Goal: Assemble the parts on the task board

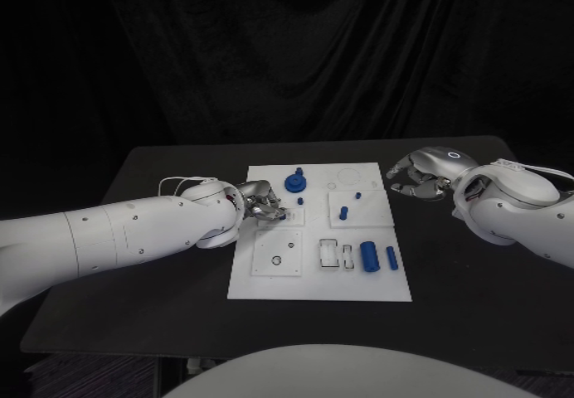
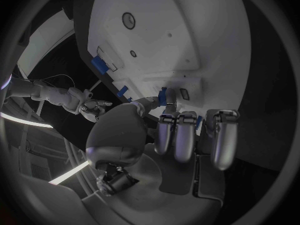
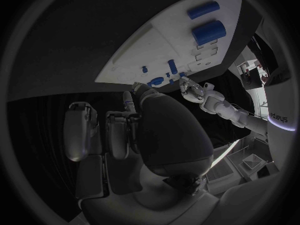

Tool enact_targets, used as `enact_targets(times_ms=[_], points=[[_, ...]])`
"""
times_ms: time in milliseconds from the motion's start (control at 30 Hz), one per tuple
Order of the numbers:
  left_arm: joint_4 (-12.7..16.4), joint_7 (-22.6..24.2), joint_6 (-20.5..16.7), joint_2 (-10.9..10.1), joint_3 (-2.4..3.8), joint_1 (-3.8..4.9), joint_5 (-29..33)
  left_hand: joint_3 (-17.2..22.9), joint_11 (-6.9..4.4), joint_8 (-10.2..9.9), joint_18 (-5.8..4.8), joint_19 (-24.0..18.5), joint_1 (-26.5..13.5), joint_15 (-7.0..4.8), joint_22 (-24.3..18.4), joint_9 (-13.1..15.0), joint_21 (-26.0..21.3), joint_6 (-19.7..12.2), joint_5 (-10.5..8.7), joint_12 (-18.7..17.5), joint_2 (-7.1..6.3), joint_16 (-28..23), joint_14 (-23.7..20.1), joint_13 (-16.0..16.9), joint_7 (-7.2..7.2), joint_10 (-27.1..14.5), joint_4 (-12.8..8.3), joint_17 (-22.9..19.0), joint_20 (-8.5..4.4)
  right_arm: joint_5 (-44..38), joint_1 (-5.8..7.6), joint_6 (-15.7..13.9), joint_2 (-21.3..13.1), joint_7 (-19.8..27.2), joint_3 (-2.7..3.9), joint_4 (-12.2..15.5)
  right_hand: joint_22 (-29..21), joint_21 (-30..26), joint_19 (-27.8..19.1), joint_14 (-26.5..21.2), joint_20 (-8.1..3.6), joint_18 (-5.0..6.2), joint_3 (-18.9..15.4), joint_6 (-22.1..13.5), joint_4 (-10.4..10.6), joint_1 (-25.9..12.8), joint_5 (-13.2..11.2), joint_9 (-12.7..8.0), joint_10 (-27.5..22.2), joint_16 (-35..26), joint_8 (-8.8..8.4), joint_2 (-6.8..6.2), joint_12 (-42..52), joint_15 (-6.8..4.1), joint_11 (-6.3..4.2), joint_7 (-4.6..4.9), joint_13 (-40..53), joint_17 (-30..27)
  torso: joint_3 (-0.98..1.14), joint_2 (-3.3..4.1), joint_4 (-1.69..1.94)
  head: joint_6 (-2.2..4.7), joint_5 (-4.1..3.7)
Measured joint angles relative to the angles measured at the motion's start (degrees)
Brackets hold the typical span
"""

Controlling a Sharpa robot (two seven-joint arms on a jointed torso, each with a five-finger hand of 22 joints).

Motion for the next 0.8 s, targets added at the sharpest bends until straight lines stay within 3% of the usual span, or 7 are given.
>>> enact_targets(times_ms=[800], points=[[0.3,0.1,-0.1,-0.4,-0.02,-0.08,0.0,0.0,0.01,-0.4,0.0,0.0,-0.6,0.0,0.0,0.0,0.0,0.1,-0.44,0.0,0.02,0.0,0.0,0.0,0.1,0.0,0.2,0.0,0.0,0.0,-0.04,0.3,0.0,-0.1,0.0,0.0,0.0,0.0,0.0,0.0,0.0,0.0,0.0,0.0,0.0,0.0,0.0,0.0,0.0,0.0,0.0,0.0,0.0,0.0,0.0,0.0,0.0,0.0,-0.01,0.05,0.0,0.0,0.23]])
